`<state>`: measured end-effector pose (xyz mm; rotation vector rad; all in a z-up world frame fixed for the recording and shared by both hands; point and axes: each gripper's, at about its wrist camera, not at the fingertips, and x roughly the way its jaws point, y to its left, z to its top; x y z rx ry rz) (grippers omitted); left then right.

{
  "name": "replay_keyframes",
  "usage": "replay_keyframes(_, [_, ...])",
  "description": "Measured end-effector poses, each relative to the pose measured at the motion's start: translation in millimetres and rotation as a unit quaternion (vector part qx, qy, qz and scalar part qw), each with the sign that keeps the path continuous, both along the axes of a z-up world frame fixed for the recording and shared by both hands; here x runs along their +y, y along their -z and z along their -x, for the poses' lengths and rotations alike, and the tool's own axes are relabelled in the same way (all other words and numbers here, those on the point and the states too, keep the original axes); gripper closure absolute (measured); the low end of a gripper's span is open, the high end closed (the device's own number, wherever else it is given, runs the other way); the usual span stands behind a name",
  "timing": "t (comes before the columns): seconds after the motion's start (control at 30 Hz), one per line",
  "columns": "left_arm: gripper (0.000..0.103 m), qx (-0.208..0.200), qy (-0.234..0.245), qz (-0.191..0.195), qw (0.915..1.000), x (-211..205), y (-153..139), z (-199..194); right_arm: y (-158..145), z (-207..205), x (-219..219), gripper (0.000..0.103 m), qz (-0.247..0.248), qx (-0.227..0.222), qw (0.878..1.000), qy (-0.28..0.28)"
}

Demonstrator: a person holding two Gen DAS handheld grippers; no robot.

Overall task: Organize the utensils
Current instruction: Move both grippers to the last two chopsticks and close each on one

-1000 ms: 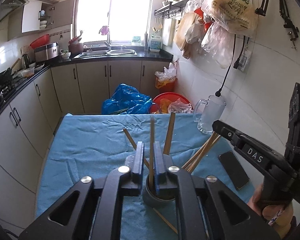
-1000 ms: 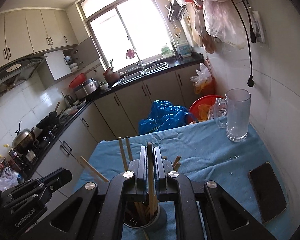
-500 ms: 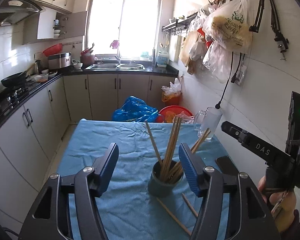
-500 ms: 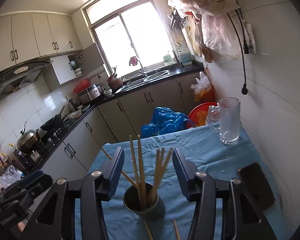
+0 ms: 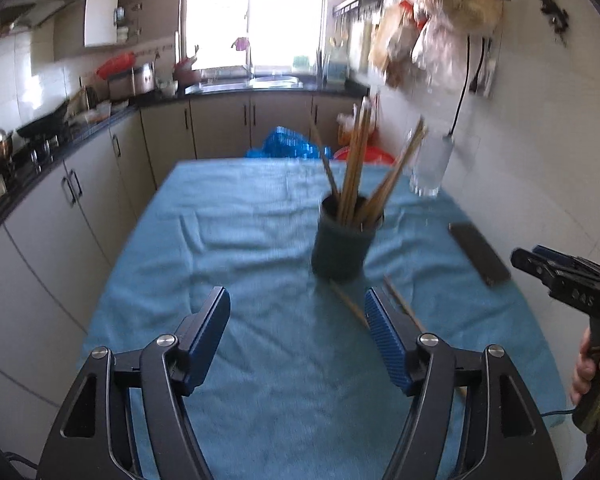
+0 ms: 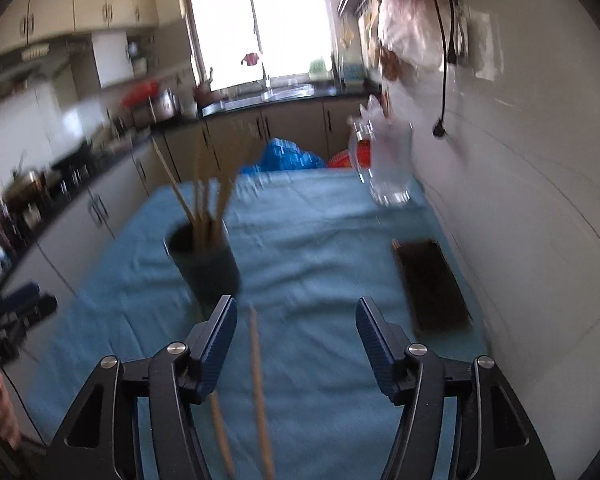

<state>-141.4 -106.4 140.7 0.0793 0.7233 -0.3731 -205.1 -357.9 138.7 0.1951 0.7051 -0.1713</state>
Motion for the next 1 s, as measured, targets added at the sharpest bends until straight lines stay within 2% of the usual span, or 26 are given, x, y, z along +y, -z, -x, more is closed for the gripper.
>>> replay_keyframes(0.1, [0.034, 0.035, 0.003, 0.005, 0.9994, -5.0, 20.3, 0.5, 22.9, 16.5, -10.4, 0.036, -0.003, 0.032, 0.999, -0.005])
replay_keyframes(0.27, [0.035, 0.099, 0.016, -0.005, 0.9949, -35.8, 58.1, -4.5, 60.6, 33.6, -23.5, 0.036, -0.049, 0.068, 0.996, -0.015])
replay_keyframes(0.33, [0.040, 0.125, 0.022, -0.010, 0.9918, -52.6, 73.5, -9.8, 73.7, 35.1, -26.1, 0.036, -0.072, 0.074, 0.994, -0.021])
replay_keyframes(0.4, [0.050, 0.144, 0.025, -0.019, 0.9891, -67.9, 87.4, -12.8, 82.2, 36.3, -20.9, 0.036, -0.088, 0.074, 0.993, -0.025])
replay_keyframes(0.5, [0.051, 0.171, 0.033, -0.019, 0.9846, -88.6, 102.4, -18.0, 92.3, 33.8, -18.2, 0.036, -0.115, 0.073, 0.990, -0.034])
replay_keyframes(0.63, [0.051, 0.181, 0.037, -0.036, 0.9822, -110.5, 115.5, -22.2, 96.4, 30.1, -14.2, 0.036, -0.130, 0.065, 0.988, -0.045])
replay_keyframes(0.73, [0.051, 0.185, 0.034, -0.062, 0.9803, -124.6, 126.9, -24.2, 98.8, 23.6, -9.9, 0.036, -0.132, 0.066, 0.987, -0.061])
replay_keyframes(0.77, [0.057, 0.173, 0.031, -0.071, 0.9819, -126.8, 126.8, -22.9, 99.8, 20.6, -8.6, 0.036, -0.132, 0.068, 0.987, -0.067])
replay_keyframes(0.8, [0.074, 0.166, 0.029, -0.081, 0.9824, -129.0, 127.3, -22.0, 100.2, 17.9, -6.6, 0.036, -0.132, 0.070, 0.986, -0.072])
replay_keyframes(0.87, [0.087, 0.160, 0.023, -0.092, 0.9826, -128.5, 127.5, -22.0, 104.1, 12.3, -3.6, 0.036, -0.132, 0.075, 0.985, -0.085])
replay_keyframes(1.0, [0.092, 0.185, 0.016, -0.063, 0.9806, -106.3, 125.7, -26.5, 112.9, 2.1, 5.8, 0.037, -0.128, 0.093, 0.982, -0.105])
